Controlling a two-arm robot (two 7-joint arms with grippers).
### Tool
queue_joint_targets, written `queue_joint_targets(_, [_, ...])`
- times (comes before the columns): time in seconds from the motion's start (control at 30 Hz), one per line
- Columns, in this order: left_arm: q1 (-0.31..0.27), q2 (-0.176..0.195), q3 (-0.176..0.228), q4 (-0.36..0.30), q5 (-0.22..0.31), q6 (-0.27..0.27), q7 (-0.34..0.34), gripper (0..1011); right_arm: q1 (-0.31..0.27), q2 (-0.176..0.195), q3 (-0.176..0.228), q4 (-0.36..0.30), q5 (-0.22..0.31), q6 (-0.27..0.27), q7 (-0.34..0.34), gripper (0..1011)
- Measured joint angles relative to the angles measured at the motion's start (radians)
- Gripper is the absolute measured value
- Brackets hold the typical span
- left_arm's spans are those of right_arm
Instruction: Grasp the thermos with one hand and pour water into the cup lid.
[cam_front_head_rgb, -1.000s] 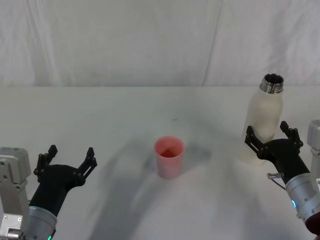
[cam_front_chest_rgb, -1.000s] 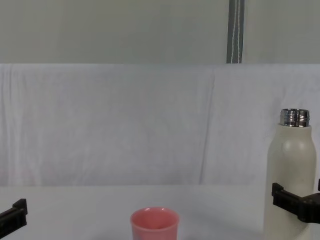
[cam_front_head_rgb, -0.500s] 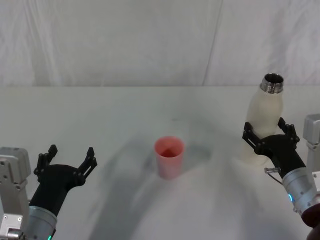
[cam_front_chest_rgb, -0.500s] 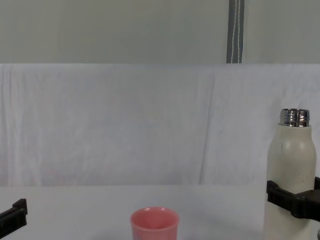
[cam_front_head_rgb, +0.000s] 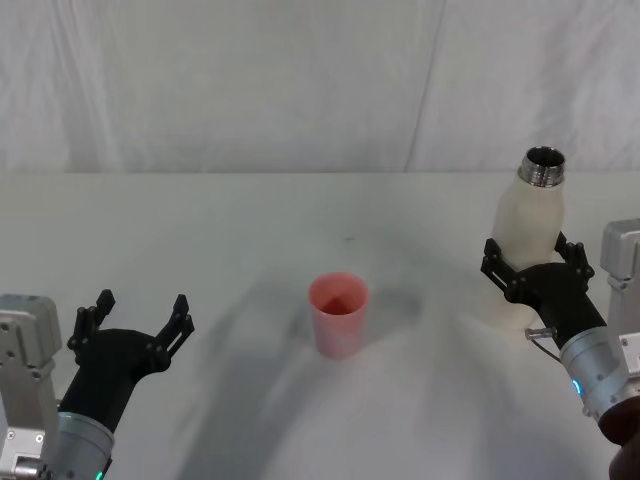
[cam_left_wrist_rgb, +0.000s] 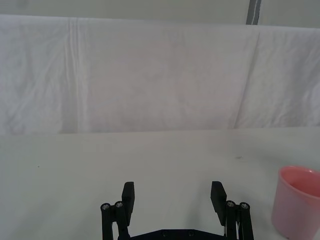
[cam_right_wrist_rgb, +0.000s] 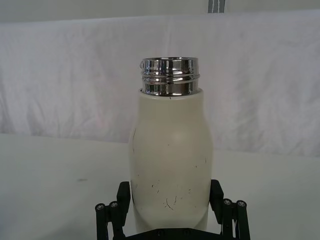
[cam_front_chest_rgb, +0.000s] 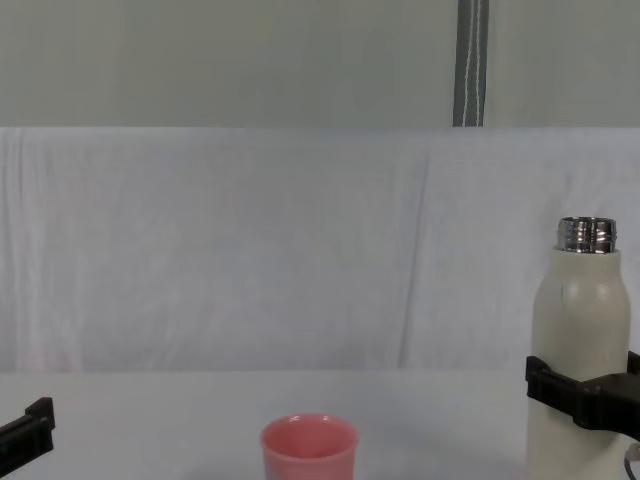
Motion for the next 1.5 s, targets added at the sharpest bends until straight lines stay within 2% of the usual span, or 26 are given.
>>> queue_joint_targets(0.73, [0.000,0.000,0.000,0.000,0.000,0.000,0.000,1001,0.048,0.003,-0.005,0.055,0.006,0.000,0.010,1002])
queue_joint_targets(1.1, [0.000,0.000,0.000,0.000,0.000,0.000,0.000,1001,0.046,0.003,-0.005,0.053,0.007,-0.001,0.010,1002])
queue_joint_targets(1.23, [0.000,0.000,0.000,0.000,0.000,0.000,0.000,1001,0.045,0.003,-0.004,0.052,0.006,0.000,0.010,951])
queue_joint_targets(1.5, [0.000,0.000,0.000,0.000,0.000,0.000,0.000,1001,0.044,0.003,-0.004,0.051,0.006,0.000,0.010,951])
